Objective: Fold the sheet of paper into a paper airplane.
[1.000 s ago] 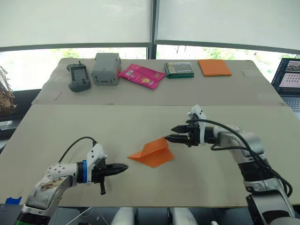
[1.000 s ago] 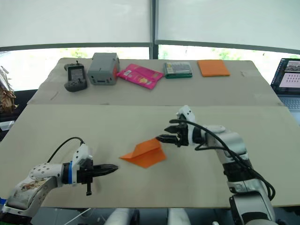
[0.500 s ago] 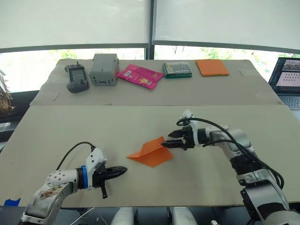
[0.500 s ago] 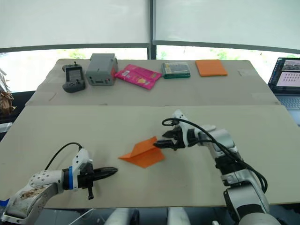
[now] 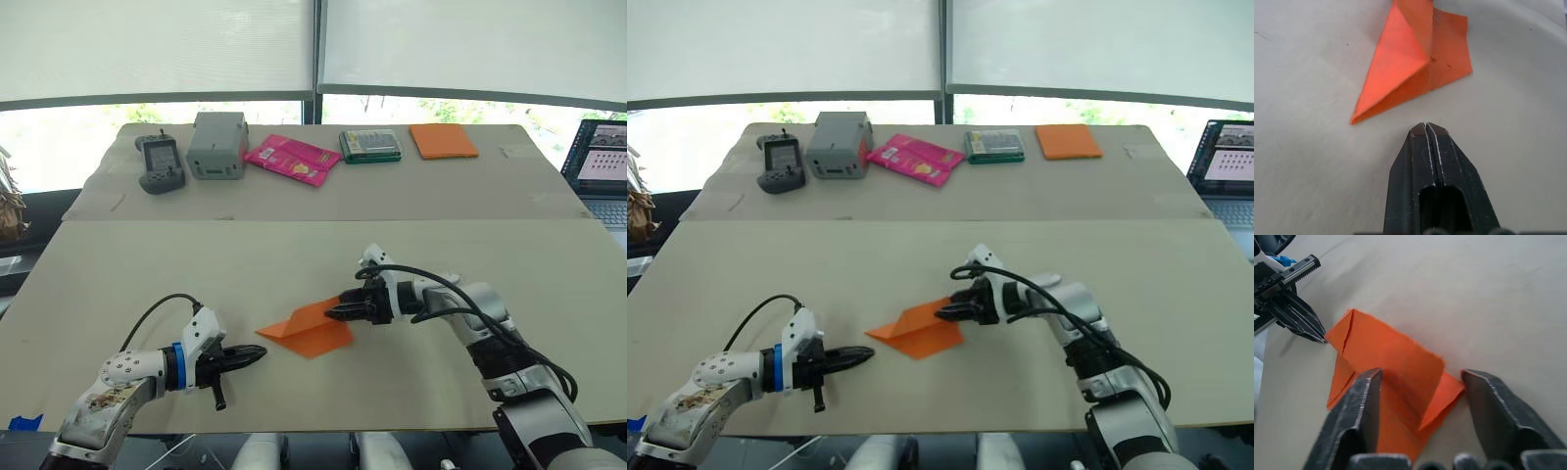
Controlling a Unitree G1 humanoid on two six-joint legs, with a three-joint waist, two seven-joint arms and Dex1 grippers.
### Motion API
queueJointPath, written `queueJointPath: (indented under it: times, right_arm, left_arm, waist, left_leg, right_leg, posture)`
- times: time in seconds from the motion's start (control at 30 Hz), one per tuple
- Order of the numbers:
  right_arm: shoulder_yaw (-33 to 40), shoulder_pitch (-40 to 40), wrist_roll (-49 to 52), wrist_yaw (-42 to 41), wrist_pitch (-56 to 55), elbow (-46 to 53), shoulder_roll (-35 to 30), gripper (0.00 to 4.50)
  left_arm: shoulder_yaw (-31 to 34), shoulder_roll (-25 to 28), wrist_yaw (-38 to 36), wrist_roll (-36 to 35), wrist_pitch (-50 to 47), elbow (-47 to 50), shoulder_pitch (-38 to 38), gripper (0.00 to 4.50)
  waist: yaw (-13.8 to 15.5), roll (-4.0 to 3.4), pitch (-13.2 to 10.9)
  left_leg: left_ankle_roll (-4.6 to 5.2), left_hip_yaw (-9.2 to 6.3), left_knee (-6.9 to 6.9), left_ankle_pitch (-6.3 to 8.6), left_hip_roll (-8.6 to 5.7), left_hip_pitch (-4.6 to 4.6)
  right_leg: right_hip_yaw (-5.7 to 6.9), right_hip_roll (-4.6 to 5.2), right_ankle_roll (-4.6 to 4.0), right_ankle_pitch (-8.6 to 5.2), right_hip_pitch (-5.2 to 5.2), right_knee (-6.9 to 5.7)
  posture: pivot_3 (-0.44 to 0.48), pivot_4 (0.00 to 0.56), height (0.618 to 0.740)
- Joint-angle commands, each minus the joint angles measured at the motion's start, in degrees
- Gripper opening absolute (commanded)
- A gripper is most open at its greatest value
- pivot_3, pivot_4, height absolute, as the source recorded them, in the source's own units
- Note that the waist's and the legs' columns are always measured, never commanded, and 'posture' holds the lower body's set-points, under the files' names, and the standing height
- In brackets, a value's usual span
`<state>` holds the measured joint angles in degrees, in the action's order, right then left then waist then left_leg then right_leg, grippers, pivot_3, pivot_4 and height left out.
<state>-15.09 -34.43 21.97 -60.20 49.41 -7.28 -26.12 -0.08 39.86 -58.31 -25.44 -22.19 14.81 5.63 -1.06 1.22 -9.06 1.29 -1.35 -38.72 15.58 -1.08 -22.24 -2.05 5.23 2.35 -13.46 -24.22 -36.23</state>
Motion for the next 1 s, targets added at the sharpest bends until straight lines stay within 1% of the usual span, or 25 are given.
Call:
queueJointPath:
  times: [0.03,0.07,0.1,0.13,0.17,0.43,0.63,0.83,0.97,1.0]
  right_arm:
    - [0.10,1.03,1.56,-1.76,1.36,0.75,-0.67,1.04]
    - [0.51,1.12,1.96,-1.85,1.74,0.96,-0.75,0.84]
    - [1.04,1.16,2.39,-1.81,2.19,1.19,-0.79,0.43]
    - [1.31,1.18,2.68,-1.86,2.41,1.49,-0.98,0.14]
    - [1.63,1.23,3.04,-1.88,2.62,1.95,-1.20,0.06]
    - [6.05,1.53,7.15,-0.49,6.81,4.97,-1.66,0.06]
    - [11.82,1.44,10.40,3.14,9.19,7.09,-1.19,0.06]
    - [12.82,2.45,10.19,4.94,7.87,8.78,-2.28,0.06]
    - [11.58,4.93,11.18,5.22,8.96,11.45,-1.77,0.06]
    - [11.35,5.34,11.37,4.89,8.84,11.87,-1.96,0.63]
  left_arm:
    - [-0.14,0.11,-0.57,0.38,1.20,-0.03,-0.04,0.00]
    - [-0.19,0.17,-0.65,0.53,1.39,-0.21,0.04,0.00]
    - [-0.25,0.21,-0.73,0.69,1.57,-0.37,0.12,0.00]
    - [-0.32,0.26,-0.83,0.83,1.71,-0.54,0.15,0.00]
    - [-0.39,0.31,-0.95,0.96,1.81,-0.68,0.17,0.00]
    - [-0.79,0.56,-2.05,1.52,2.50,-2.03,-0.61,0.00]
    - [-0.81,0.82,-2.76,1.60,2.77,-2.83,-1.18,0.00]
    - [-0.88,0.99,-3.24,1.90,3.12,-3.52,-1.64,0.00]
    - [-1.15,0.96,-3.44,2.03,3.20,-3.87,-2.18,0.00]
    - [-1.21,0.97,-3.51,2.03,3.20,-3.87,-2.23,0.00]
  waist:
    - [0.04,0.00,0.00]
    - [0.05,0.00,0.00]
    - [0.01,0.00,0.00]
    - [-0.01,0.00,0.00]
    - [-0.01,0.00,0.00]
    - [0.21,0.00,0.00]
    - [0.22,0.00,0.00]
    - [0.20,0.00,0.00]
    - [0.21,0.00,0.00]
    - [0.22,0.00,0.00]
  left_leg:
    - [0.00,0.00,0.00,0.00,0.00,-0.01]
    - [0.00,0.00,0.00,0.00,0.00,-0.01]
    - [0.00,0.00,0.00,0.00,0.00,-0.01]
    - [0.00,0.00,0.00,0.00,0.00,0.01]
    - [0.00,0.00,-0.02,0.00,0.01,0.02]
    - [-0.02,0.00,-0.05,-0.02,0.00,-0.02]
    - [-0.02,0.00,-0.05,-0.02,0.01,-0.02]
    - [-0.02,0.01,-0.05,-0.02,0.00,-0.02]
    - [-0.02,0.01,-0.05,-0.02,0.01,-0.03]
    - [-0.02,0.01,-0.06,-0.02,0.00,-0.03]
  right_leg:
    - [0.00,0.00,0.00,0.00,-0.01,0.00]
    - [0.00,0.00,0.00,0.00,-0.01,0.00]
    - [0.00,0.00,0.00,0.00,-0.01,0.00]
    - [0.00,0.00,0.00,0.00,0.01,0.00]
    - [0.00,-0.01,-0.01,0.01,0.03,0.00]
    - [0.01,-0.01,-0.03,0.03,-0.02,-0.02]
    - [0.01,-0.02,-0.02,0.04,-0.01,-0.03]
    - [0.01,-0.03,-0.02,0.04,-0.01,-0.02]
    - [0.01,-0.04,-0.02,0.04,-0.01,-0.03]
    - [0.00,-0.03,-0.02,0.04,0.00,-0.04]
  posture:
    - [0.000,0.150,0.740]
    - [0.000,0.150,0.740]
    - [0.000,0.150,0.740]
    - [0.000,0.150,0.740]
    - [0.000,0.150,0.740]
    - [0.000,0.150,0.740]
    - [0.000,0.150,0.740]
    - [0.000,0.150,0.740]
    - [0.000,0.150,0.740]
    - [0.000,0.150,0.740]
